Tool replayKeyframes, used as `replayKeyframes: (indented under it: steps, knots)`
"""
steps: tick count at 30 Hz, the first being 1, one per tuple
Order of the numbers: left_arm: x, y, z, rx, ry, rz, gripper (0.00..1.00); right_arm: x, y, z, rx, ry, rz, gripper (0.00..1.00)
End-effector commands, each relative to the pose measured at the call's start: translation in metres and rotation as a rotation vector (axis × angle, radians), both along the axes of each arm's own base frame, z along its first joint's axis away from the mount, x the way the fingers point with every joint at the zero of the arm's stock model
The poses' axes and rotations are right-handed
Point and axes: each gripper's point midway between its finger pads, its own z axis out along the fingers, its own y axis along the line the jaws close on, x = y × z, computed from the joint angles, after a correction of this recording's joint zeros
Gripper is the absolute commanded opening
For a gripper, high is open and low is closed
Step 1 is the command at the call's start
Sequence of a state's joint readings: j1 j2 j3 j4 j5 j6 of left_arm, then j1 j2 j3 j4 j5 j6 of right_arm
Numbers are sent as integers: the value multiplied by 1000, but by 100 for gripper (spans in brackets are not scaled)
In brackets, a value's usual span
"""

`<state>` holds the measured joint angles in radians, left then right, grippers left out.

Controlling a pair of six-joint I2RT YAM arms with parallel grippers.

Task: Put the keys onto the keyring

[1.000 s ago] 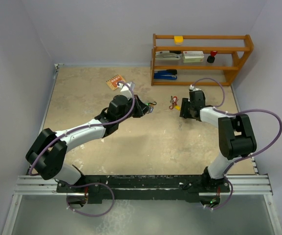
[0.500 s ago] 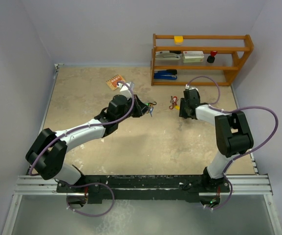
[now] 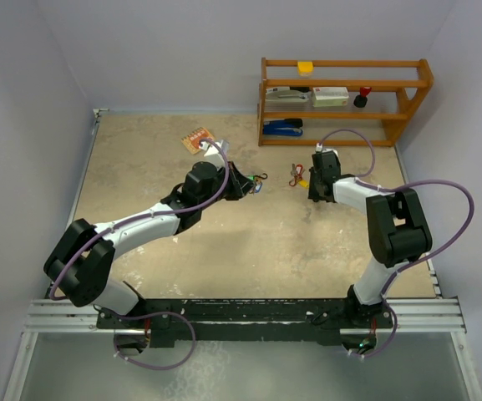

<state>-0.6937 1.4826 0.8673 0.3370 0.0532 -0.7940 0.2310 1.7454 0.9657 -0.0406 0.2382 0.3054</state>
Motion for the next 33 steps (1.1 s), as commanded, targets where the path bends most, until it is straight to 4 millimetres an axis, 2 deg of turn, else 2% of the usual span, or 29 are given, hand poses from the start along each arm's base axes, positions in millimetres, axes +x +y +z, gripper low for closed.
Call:
replayKeyframes:
  steps: [1, 3, 7, 18, 27, 33]
  knots:
    - [2, 0, 24, -63, -56, -4, 0, -4, -3, 1, -14, 15, -18, 27]
    - [3, 1, 24, -64, -57, -2, 0, -4, -3, 3, -11, 6, -19, 22]
    - [3, 2, 24, -63, -57, 1, 0, 0, -3, 17, -9, -39, -22, 22]
    - [6, -5, 15, -57, -40, -17, 0, -2, 6, 82, 58, -174, 33, 20]
    - [9, -12, 3, -60, -24, -36, 0, -16, 30, 133, 181, -256, 148, 20]
    - [9, -17, -2, -69, -20, -56, 0, -29, 48, 152, 236, -243, 278, 20]
